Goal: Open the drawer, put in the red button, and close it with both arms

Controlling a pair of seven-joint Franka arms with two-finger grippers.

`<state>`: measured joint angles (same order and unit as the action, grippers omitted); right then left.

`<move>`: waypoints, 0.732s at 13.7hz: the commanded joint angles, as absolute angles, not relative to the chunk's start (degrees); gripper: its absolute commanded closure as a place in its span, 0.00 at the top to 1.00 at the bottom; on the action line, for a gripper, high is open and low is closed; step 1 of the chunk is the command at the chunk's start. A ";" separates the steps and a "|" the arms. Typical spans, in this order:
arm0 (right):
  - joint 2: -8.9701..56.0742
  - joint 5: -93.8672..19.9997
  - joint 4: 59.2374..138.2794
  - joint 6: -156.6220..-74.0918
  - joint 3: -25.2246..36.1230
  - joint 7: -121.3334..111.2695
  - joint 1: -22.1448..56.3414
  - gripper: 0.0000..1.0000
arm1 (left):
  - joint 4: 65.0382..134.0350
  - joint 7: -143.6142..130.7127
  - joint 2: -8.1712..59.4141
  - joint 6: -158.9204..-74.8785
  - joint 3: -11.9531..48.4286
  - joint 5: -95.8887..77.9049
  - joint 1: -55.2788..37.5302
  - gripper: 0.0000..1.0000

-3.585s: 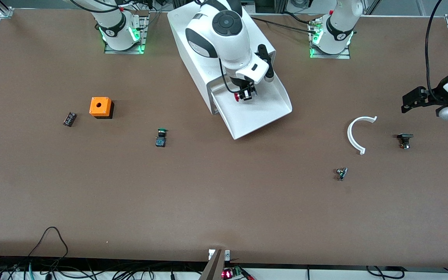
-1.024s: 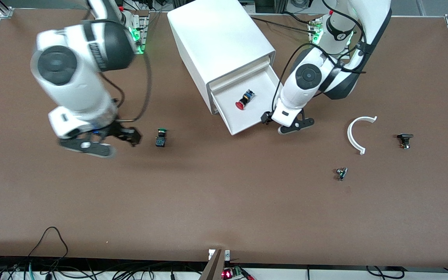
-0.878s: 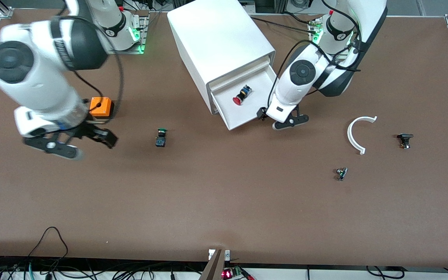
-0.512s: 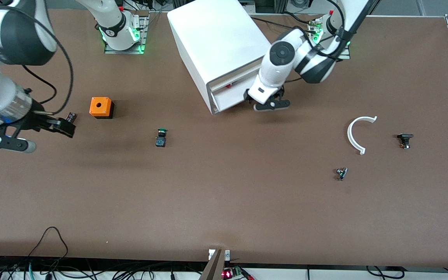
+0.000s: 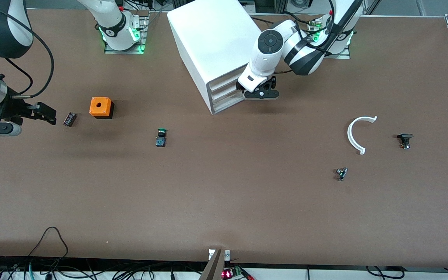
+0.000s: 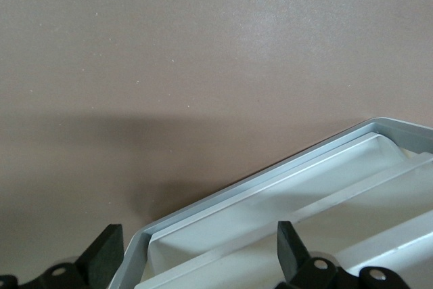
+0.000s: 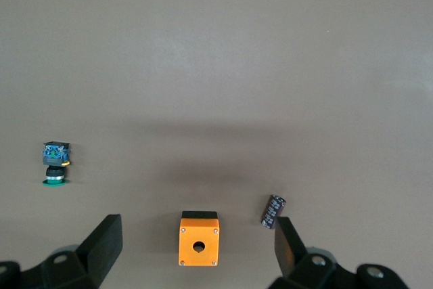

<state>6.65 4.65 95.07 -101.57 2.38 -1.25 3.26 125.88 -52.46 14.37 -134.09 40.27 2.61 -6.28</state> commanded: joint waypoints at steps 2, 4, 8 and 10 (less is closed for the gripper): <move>1.34 3.52 101.32 -103.35 1.49 -0.27 2.37 1.00 | 123.42 -52.56 9.24 -133.86 40.00 4.22 -0.81 1.00; -1.83 3.52 103.35 -102.49 3.15 -0.26 2.37 1.00 | 120.51 -50.12 7.04 -132.46 35.71 4.31 0.44 1.00; -6.93 0.54 108.01 -103.09 4.30 -0.09 2.37 1.00 | 109.18 -26.86 5.20 -119.56 26.30 4.22 0.61 1.00; -7.03 0.61 107.76 -101.61 4.31 -1.13 2.37 1.00 | 104.00 -17.54 3.09 -111.40 21.90 4.22 0.61 1.00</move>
<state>-5.29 1.74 105.81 -101.84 4.52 -0.44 2.77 108.77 -25.55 5.05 -118.67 25.12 2.63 1.19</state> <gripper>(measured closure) 0.000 0.000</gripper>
